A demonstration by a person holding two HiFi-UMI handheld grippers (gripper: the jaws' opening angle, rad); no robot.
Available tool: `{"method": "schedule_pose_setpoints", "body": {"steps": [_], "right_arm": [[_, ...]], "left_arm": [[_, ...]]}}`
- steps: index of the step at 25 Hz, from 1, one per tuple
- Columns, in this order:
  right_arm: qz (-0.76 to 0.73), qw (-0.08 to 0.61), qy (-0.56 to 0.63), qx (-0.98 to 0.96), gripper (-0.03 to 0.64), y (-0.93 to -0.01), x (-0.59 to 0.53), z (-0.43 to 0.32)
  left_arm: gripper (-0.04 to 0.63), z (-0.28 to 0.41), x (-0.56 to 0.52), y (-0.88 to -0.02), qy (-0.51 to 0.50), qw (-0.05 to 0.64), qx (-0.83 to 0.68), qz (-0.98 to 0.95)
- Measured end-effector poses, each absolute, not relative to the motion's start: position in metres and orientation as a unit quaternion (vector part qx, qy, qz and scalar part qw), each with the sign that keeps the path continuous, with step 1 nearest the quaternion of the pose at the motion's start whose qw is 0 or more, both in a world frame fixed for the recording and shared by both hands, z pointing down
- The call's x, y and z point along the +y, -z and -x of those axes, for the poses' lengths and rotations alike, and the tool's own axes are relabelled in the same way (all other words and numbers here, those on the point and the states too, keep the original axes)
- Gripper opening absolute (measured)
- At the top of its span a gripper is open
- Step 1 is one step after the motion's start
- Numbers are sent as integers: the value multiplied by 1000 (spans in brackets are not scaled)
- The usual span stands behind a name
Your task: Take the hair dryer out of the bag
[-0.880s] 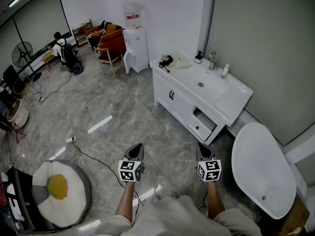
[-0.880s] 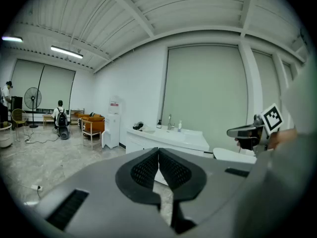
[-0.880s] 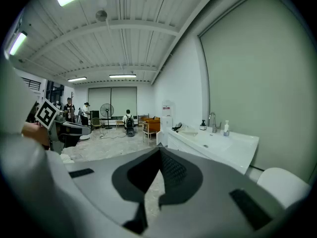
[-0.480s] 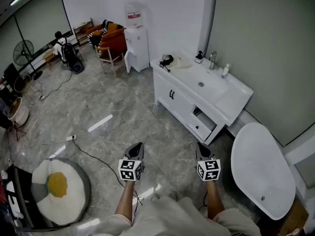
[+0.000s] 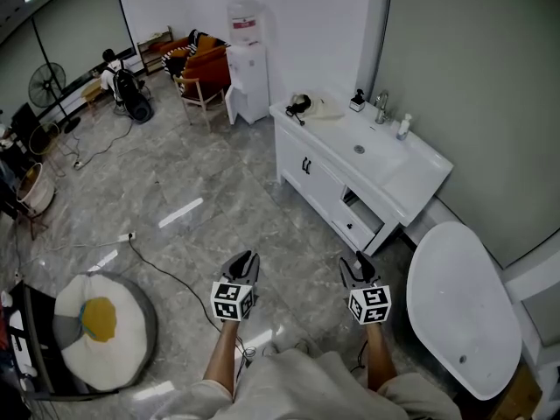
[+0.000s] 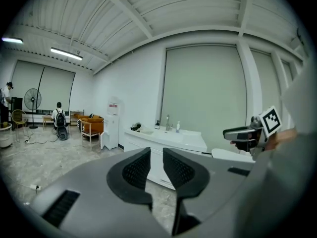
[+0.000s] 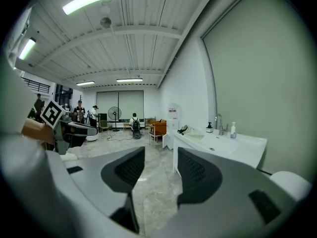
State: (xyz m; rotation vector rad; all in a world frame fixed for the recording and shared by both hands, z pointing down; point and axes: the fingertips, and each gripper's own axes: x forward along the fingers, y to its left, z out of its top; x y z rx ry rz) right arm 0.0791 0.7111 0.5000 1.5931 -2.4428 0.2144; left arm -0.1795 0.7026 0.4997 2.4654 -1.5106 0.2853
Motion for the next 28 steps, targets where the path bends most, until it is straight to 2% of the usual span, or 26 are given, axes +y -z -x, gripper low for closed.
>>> {"method": "schedule_pose_setpoints", "body": {"steps": [3, 7, 10, 20, 28], "right_arm": [[-525, 104, -71, -842, 226, -501, 707, -82], [-519, 105, -66, -846, 262, -500, 697, -89], [-518, 104, -64, -847, 262, -500, 690, -94], [-522, 108, -58, -844, 252, -507, 648, -102], [-527, 115, -54, -841, 247, -516, 582, -99]], "left_arm": [[166, 165, 697, -504, -100, 120, -512, -845], [243, 150, 691, -506, -99, 113, -508, -848], [265, 143, 686, -510, -97, 107, -509, -849], [265, 135, 653, -520, -105, 106, -509, -848], [265, 140, 582, -530, -102, 106, -509, -848]]}}
